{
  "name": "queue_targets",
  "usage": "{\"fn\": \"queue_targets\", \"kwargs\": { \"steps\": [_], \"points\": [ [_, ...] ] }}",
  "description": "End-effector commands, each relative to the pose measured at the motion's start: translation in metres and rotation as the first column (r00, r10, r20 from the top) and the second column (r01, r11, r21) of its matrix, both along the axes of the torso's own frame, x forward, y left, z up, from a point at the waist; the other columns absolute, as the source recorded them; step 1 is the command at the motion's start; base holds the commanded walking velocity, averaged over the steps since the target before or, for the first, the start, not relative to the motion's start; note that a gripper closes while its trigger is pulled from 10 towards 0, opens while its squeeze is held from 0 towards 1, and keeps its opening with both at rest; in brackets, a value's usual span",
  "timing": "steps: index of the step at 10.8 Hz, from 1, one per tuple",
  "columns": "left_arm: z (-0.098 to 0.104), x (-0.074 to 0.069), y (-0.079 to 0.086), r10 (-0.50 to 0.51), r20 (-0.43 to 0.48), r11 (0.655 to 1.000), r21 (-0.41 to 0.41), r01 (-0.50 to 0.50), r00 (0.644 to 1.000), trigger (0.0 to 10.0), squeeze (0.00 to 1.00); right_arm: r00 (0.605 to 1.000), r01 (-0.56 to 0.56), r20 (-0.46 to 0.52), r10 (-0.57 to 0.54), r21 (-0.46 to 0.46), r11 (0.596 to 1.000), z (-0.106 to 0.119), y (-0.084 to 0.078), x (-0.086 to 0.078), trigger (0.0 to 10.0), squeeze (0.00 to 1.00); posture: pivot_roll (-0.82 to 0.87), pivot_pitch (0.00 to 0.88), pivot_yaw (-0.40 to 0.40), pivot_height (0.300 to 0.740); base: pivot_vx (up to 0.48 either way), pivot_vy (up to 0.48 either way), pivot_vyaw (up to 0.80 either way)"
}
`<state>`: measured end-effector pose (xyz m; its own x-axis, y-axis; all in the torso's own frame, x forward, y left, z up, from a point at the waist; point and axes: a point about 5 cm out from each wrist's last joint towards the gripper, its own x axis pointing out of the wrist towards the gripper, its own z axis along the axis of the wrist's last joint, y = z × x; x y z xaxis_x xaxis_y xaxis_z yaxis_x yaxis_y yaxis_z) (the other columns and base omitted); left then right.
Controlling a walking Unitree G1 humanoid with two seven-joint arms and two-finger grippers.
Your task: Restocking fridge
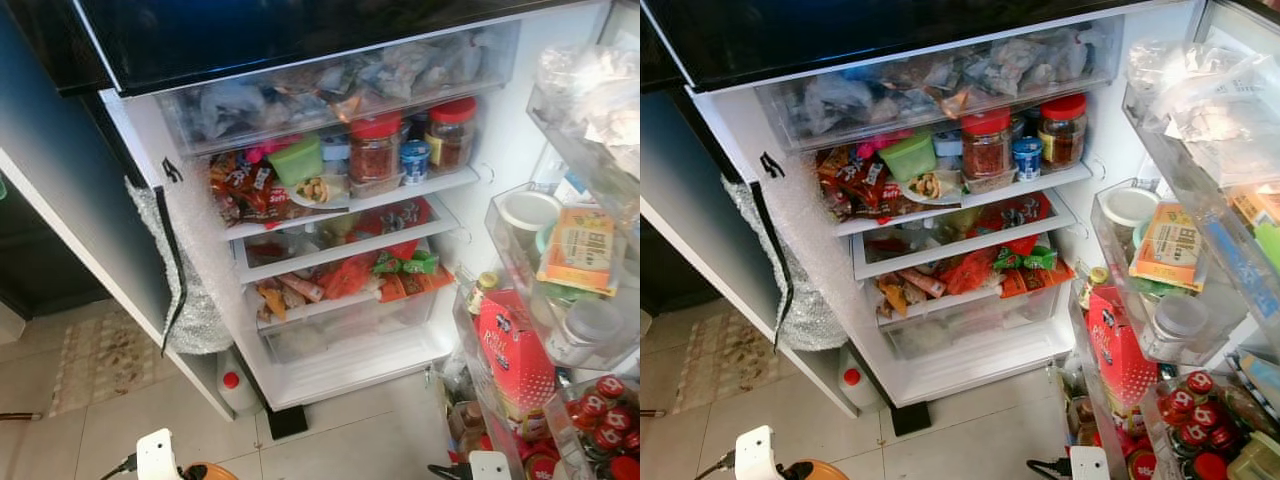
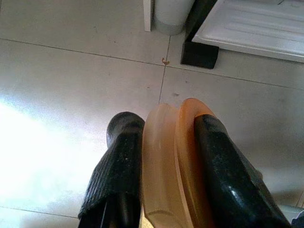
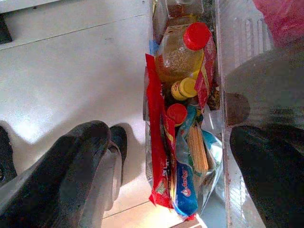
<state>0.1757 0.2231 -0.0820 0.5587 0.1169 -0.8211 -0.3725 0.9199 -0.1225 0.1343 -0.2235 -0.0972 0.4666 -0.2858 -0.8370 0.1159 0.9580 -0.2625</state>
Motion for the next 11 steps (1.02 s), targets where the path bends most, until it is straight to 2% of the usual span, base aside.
{"fn": "queue_targets", "kwargs": {
  "steps": [1, 6, 11],
  "points": [
    [-0.0045, -0.0098, 0.0014, -0.009, -0.048, 1.000, -0.006, 0.009, 0.999, 10.0, 0.00, 1.000, 0.020, 0.005, -0.020, -0.008, 1.000, 0.0016, -0.0081, -0.0007, 10.0, 0.00, -0.13, 0.014, 0.115, 0.740, 0.000, 0.000, 0.00],
    [-0.0043, -0.0097, 0.0019, -0.015, -0.048, 1.000, 0.004, 0.016, 0.999, 10.0, 0.00, 1.000, -0.006, 0.006, 0.006, 0.018, 1.000, 0.0016, -0.0072, 0.0001, 10.0, 0.00, -0.13, 0.016, 0.115, 0.740, 0.000, -0.315, 0.00],
    [-0.0032, -0.0075, 0.0010, -0.014, -0.020, 1.000, -0.008, 0.014, 1.000, 10.0, 0.00, 1.000, -0.016, 0.005, 0.016, 0.034, 0.999, 0.0016, -0.0071, 0.0005, 10.0, 0.00, -0.13, 0.015, 0.114, 0.740, 0.000, 0.000, 0.00]
  ]
}}
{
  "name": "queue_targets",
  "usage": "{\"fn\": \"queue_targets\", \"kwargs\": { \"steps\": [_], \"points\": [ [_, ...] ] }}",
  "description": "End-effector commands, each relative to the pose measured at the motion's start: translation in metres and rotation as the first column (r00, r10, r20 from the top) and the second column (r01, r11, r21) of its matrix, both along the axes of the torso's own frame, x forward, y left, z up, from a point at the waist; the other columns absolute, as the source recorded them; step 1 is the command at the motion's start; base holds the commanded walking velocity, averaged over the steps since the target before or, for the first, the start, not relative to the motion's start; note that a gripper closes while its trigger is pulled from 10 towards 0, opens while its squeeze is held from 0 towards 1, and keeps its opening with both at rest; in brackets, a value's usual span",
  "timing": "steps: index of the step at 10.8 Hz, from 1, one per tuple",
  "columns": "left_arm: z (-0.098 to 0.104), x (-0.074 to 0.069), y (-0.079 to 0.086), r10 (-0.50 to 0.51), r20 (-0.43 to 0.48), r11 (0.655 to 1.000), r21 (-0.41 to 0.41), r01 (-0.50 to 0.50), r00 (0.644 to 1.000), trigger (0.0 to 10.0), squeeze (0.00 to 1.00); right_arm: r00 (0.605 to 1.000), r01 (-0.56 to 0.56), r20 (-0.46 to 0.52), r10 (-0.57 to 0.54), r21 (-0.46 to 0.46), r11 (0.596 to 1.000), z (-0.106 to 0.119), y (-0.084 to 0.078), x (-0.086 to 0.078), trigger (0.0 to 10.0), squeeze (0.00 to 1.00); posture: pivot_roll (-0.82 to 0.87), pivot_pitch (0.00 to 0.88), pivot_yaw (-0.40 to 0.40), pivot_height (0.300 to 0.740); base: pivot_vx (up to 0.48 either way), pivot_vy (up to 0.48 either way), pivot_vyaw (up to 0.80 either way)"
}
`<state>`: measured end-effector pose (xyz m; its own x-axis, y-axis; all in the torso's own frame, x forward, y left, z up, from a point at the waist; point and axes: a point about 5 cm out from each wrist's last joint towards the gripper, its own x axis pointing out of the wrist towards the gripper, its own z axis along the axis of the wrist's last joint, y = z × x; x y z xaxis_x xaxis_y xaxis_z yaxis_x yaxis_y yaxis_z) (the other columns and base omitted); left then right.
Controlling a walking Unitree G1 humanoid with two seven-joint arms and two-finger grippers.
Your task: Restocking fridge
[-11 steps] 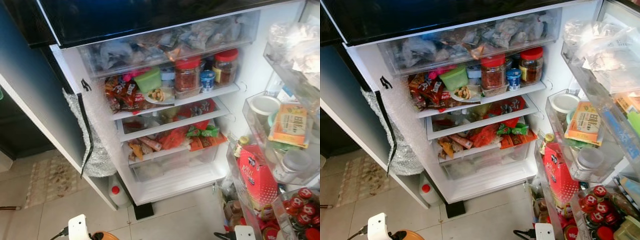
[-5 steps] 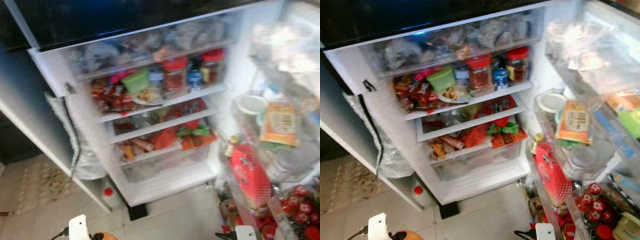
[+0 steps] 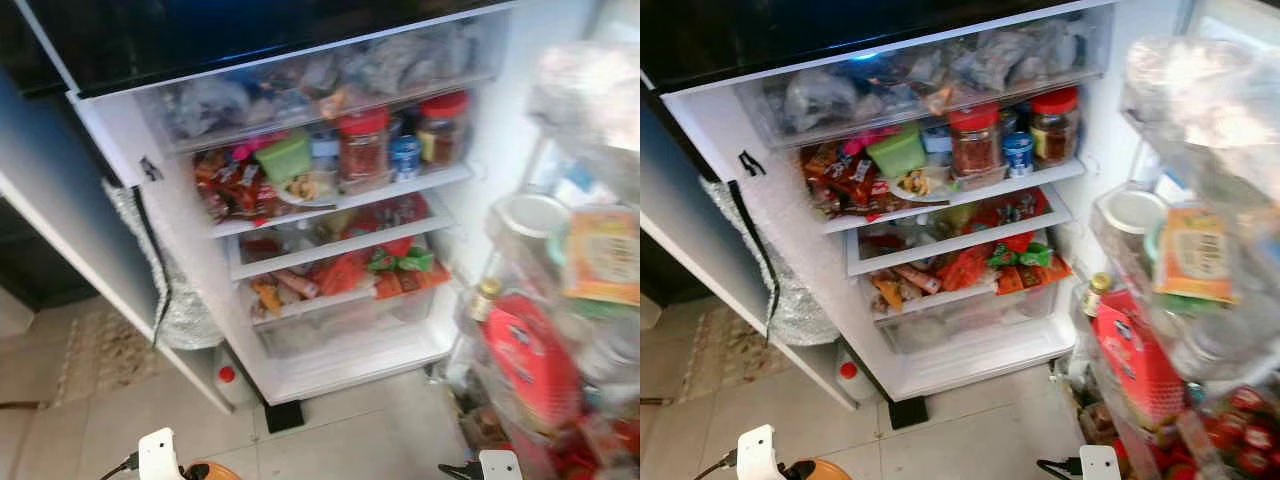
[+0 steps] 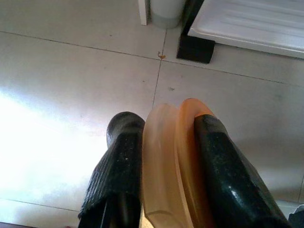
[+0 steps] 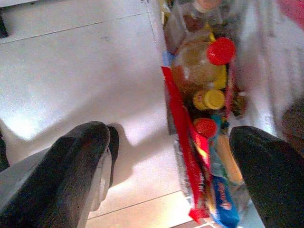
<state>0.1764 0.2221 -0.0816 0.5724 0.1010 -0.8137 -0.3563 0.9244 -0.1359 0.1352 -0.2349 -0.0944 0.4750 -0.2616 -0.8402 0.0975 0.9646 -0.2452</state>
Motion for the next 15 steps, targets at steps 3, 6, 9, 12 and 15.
{"fn": "queue_targets", "kwargs": {
  "steps": [3, 6, 9, 12, 15],
  "points": [
    [-0.003, -0.008, 0.002, -0.011, -0.031, 1.000, 0.004, 0.011, 0.999, 10.0, 0.00, 1.000, 0.004, 0.002, -0.004, 0.023, 1.000, -0.001, 0.005, 0.000, 10.0, 0.00, -0.13, 0.014, 0.117, 0.740, 0.000, -0.186, 0.00],
    [-0.004, -0.008, 0.002, -0.007, -0.037, 1.000, 0.004, 0.007, 0.999, 10.0, 0.00, 1.000, -0.001, -0.001, 0.001, 0.027, 1.000, -0.001, 0.005, 0.000, 10.0, 0.00, -0.13, 0.016, 0.114, 0.740, 0.000, -0.281, 0.00],
    [-0.004, -0.009, 0.002, -0.004, -0.037, 1.000, 0.002, 0.004, 0.999, 10.0, 0.00, 1.000, -0.006, -0.002, 0.006, 0.028, 1.000, -0.001, 0.005, -0.001, 10.0, 0.00, -0.13, 0.016, 0.115, 0.740, 0.000, -0.183, 0.00],
    [-0.002, -0.006, 0.001, 0.024, 0.028, 0.999, -0.028, -0.023, 0.999, 10.0, 0.00, 1.000, -0.017, -0.008, 0.017, 0.031, 0.999, -0.002, 0.005, -0.002, 10.0, 0.00, -0.13, 0.011, 0.114, 0.740, 0.000, 0.000, 0.00],
    [0.066, 0.099, -0.017, 0.105, 0.451, 0.978, -0.208, -0.010, 0.886, 10.0, 0.00, 1.000, -0.025, -0.009, 0.026, 0.036, 0.999, -0.003, 0.006, -0.006, 10.0, 0.00, -0.16, 0.000, 0.121, 0.740, 0.000, 0.000, 0.00]
  ]
}}
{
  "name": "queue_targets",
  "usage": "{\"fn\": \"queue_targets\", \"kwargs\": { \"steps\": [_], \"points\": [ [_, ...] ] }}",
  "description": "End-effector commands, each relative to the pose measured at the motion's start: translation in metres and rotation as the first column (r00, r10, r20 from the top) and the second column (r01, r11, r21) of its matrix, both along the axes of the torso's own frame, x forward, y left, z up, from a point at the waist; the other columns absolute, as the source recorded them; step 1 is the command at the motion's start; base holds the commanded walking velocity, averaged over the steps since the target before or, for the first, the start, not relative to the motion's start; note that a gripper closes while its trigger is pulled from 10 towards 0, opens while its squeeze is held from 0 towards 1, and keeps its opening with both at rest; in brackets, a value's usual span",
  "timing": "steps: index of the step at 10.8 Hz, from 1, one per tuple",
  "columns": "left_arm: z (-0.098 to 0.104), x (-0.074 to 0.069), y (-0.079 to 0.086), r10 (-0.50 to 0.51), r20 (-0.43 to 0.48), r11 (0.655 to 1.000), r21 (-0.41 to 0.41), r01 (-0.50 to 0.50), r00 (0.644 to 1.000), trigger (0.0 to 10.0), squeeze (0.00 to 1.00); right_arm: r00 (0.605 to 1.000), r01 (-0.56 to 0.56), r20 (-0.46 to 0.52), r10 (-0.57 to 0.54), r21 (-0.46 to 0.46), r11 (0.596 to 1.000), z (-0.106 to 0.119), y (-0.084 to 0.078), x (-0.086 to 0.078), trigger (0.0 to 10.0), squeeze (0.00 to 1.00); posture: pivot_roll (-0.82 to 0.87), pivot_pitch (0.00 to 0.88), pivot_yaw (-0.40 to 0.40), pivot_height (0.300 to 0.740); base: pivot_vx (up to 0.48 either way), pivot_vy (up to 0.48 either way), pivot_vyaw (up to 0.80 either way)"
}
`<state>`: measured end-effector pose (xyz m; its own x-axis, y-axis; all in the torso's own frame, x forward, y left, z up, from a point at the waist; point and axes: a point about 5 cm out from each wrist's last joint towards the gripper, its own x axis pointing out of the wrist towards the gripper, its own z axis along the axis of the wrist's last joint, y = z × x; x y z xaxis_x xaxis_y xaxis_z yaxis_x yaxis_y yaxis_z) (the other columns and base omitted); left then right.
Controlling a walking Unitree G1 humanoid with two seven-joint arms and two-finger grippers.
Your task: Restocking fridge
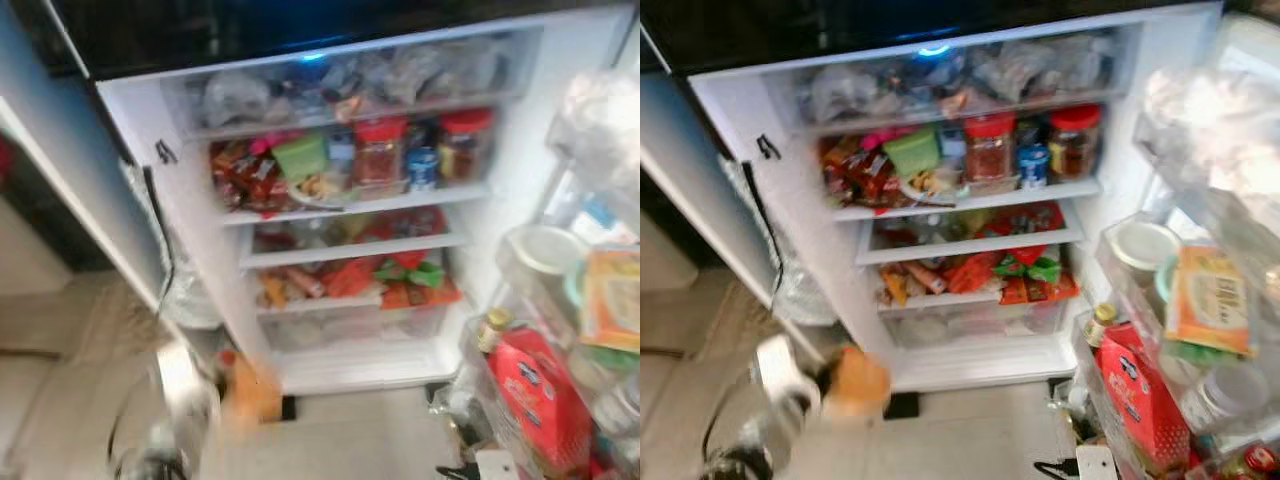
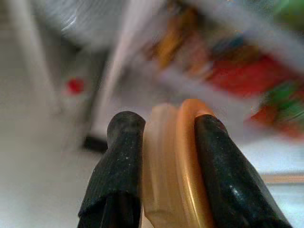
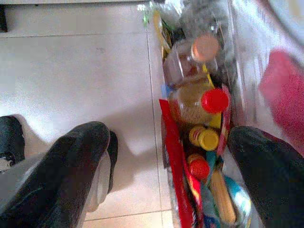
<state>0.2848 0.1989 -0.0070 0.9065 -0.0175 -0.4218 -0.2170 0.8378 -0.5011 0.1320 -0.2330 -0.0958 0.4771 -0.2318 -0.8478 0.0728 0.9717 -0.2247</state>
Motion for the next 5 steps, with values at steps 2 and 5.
{"fn": "queue_targets", "kwargs": {
  "steps": [2, 5],
  "points": [
    [0.029, 0.019, -0.008, -0.083, 0.219, 0.984, -0.134, 0.114, 0.972, 10.0, 0.00, 1.000, 0.004, -0.014, -0.003, 0.023, 1.000, -0.003, 0.003, -0.006, 10.0, 0.00, -0.14, 0.000, 0.117, 0.740, 0.000, 0.000, 0.00],
    [0.050, 0.008, -0.044, -0.235, 0.398, 0.908, -0.235, 0.346, 0.887, 10.0, 0.00, 0.999, 0.031, -0.007, -0.031, 0.026, 0.999, -0.003, 0.001, -0.009, 10.0, 0.00, -0.14, 0.010, 0.107, 0.740, 0.000, 0.000, 0.00]
  ]
}}
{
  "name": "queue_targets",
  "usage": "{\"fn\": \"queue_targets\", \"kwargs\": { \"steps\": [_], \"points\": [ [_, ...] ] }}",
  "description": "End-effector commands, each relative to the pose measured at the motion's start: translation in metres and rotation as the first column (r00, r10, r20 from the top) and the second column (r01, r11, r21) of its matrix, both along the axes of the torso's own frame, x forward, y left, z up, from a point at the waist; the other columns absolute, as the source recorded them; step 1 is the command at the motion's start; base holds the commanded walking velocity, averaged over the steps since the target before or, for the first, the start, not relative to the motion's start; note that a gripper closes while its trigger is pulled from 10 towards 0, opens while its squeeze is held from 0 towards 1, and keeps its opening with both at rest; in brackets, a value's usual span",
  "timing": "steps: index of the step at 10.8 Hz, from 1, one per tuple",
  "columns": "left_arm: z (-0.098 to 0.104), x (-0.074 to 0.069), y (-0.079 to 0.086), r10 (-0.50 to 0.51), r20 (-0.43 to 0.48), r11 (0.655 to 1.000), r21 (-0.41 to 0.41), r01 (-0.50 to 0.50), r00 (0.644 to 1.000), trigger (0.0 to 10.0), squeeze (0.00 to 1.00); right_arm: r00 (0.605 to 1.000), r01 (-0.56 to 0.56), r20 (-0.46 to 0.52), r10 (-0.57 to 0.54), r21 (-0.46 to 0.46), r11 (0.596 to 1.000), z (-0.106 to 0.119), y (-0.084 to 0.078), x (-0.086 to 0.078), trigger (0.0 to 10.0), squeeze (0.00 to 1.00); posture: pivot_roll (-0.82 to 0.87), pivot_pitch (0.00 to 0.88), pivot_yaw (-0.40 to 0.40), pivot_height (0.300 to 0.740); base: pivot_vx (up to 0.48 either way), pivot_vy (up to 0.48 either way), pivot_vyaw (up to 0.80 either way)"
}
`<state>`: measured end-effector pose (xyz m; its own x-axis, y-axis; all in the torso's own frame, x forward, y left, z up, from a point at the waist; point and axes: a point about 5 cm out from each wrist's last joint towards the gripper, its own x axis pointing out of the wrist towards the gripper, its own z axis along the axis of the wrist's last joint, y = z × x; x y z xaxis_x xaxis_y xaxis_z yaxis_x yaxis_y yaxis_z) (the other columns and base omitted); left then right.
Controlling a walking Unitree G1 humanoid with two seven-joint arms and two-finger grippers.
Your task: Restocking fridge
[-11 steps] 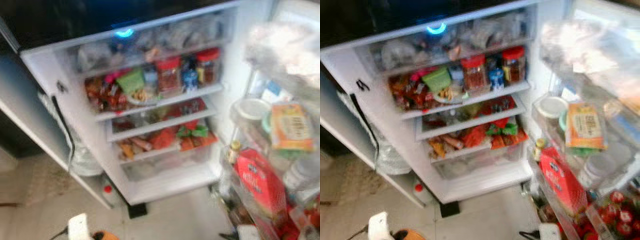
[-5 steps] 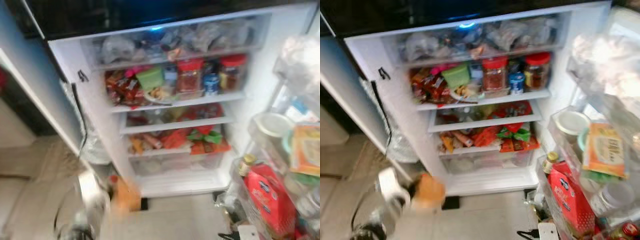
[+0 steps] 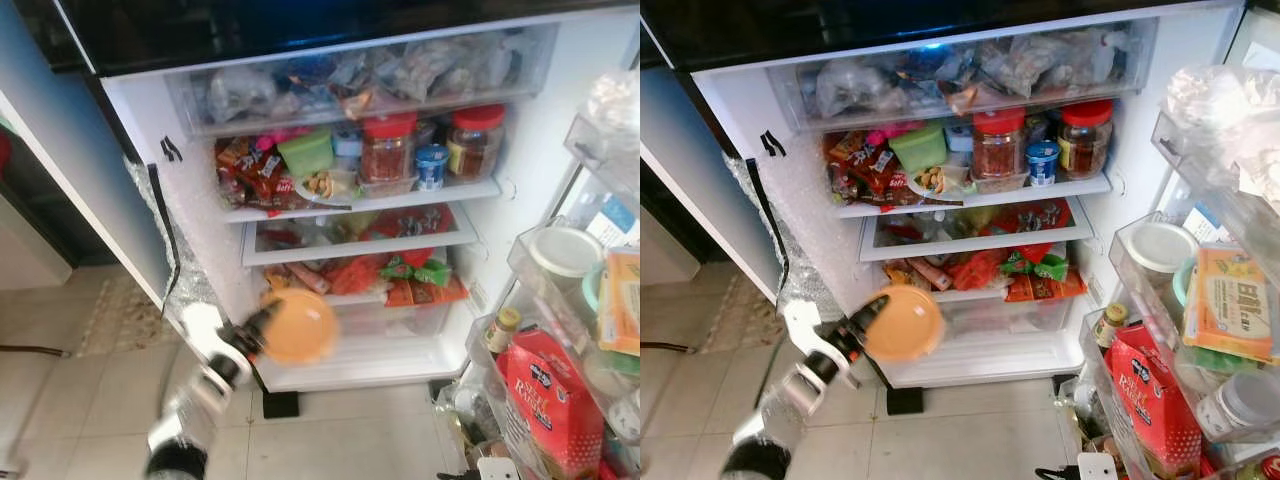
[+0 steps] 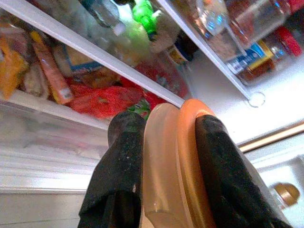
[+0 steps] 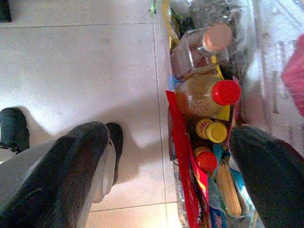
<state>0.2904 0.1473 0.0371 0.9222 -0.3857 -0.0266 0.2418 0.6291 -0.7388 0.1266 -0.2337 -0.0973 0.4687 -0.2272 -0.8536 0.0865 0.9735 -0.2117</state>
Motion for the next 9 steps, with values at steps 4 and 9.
{"fn": "queue_targets", "kwargs": {
  "steps": [4, 9],
  "points": [
    [0.010, -0.002, -0.005, 0.016, 0.034, 1.000, -0.023, -0.015, 0.999, 10.0, 0.00, 1.000, 0.007, 0.011, -0.007, 0.024, 1.000, 0.000, 0.000, -0.001, 10.0, 0.00, -0.11, 0.037, 0.093, 0.740, 0.000, 0.000, 0.00],
    [0.016, -0.003, -0.010, -0.035, 0.030, 0.999, 0.003, 0.035, 0.999, 10.0, 0.00, 1.000, 0.022, 0.021, -0.023, 0.033, 0.999, 0.000, 0.001, 0.001, 10.0, 0.00, -0.12, 0.051, 0.103, 0.740, 0.000, 0.000, 0.00]
  ]
}}
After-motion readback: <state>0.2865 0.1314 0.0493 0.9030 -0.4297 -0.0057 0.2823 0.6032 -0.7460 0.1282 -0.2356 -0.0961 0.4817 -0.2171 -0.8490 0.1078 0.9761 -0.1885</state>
